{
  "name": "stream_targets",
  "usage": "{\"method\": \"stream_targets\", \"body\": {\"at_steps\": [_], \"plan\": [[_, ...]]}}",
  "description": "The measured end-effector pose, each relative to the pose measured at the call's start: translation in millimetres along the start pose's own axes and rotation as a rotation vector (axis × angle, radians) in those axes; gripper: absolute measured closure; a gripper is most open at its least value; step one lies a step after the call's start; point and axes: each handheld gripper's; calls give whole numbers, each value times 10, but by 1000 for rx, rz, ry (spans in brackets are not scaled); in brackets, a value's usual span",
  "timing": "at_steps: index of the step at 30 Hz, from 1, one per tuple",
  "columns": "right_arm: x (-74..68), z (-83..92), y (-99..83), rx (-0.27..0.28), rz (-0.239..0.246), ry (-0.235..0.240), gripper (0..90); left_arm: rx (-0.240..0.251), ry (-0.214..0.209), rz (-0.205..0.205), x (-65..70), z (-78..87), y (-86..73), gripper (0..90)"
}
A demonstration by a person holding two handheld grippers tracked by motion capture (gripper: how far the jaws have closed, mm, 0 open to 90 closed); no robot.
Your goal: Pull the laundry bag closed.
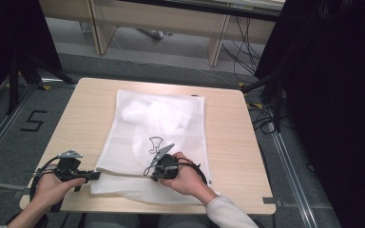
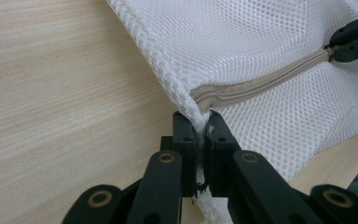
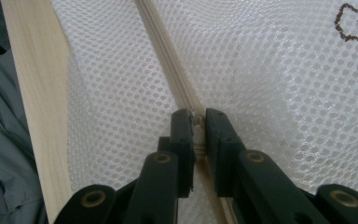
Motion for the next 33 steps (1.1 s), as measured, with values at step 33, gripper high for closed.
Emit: {"method": "stream_targets", "body": {"at_steps": [33], "plan": [[87,105,-142,-20,-15,-22,827,-18,7,-22,-20,17,-3,845]]}}
Point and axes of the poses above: each handheld gripper's, and its own axes: z roughly backward along the jaws, y roughly out of its top, x roughly to its right, and after that the axes turned 8 degrees about -z, right-handed
